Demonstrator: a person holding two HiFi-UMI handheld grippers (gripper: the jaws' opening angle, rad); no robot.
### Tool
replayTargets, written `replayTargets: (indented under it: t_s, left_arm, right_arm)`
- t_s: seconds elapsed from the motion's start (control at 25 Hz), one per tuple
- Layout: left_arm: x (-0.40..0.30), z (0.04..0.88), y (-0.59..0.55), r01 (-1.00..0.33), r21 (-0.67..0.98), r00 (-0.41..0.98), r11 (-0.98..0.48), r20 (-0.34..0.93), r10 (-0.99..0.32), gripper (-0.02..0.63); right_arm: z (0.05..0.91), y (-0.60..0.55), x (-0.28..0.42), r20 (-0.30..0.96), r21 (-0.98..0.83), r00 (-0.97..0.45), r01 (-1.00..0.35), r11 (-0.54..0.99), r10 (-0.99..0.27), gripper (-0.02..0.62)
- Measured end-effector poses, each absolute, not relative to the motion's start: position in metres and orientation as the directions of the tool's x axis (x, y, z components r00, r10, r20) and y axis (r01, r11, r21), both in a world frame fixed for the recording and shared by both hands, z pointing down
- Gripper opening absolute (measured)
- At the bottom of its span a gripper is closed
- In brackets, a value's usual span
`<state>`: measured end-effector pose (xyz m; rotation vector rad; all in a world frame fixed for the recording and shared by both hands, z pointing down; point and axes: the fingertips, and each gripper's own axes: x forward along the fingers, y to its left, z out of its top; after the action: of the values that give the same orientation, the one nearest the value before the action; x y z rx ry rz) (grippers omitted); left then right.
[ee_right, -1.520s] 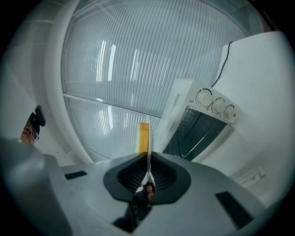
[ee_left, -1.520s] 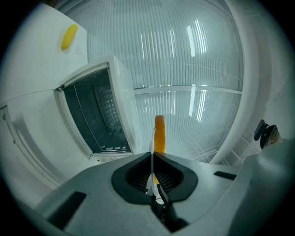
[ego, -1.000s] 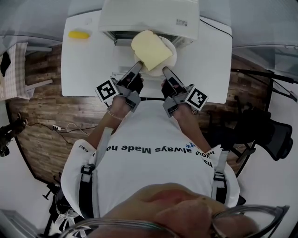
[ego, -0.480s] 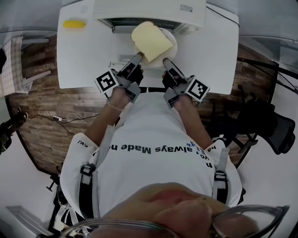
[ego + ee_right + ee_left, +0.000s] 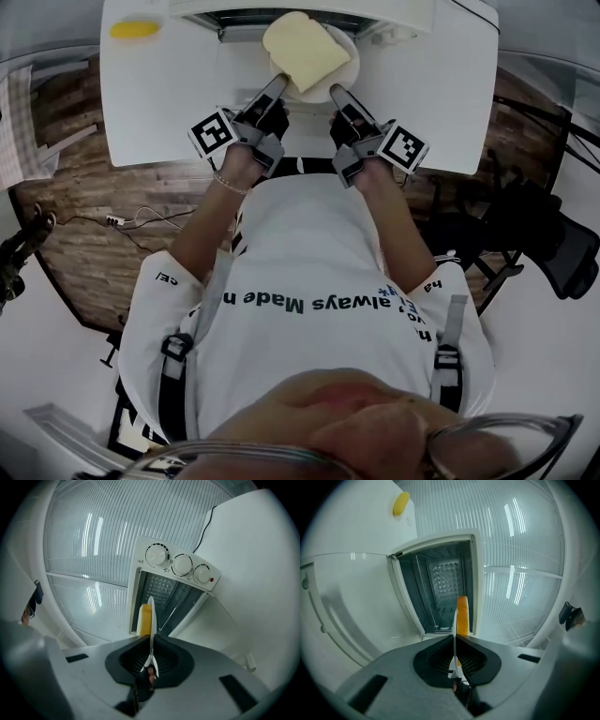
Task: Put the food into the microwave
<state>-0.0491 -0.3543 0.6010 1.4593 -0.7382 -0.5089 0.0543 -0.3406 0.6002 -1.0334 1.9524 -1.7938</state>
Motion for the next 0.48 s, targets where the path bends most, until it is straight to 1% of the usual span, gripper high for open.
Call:
replayTargets:
  t_s: [0.36,0.48]
  left_arm:
    - [-0.049,0.621,-0.365,-0.151,0.987,0.689,0.06,0.148,-0.709,0.018]
    - [-0.049,0.625,-0.365,-0.154,0.986,0.693,0.061,0.152,-0.705,0.018]
  right_arm:
    - [0.625,-0.349,0.054,0.263,-0.95,-0.692,-0.308,-0.054,-0.673,0.023]
    - [0.626,-0.35,0.053,0.242,-0.957,-0.69,-0.284,-0.052,-0.682,0.023]
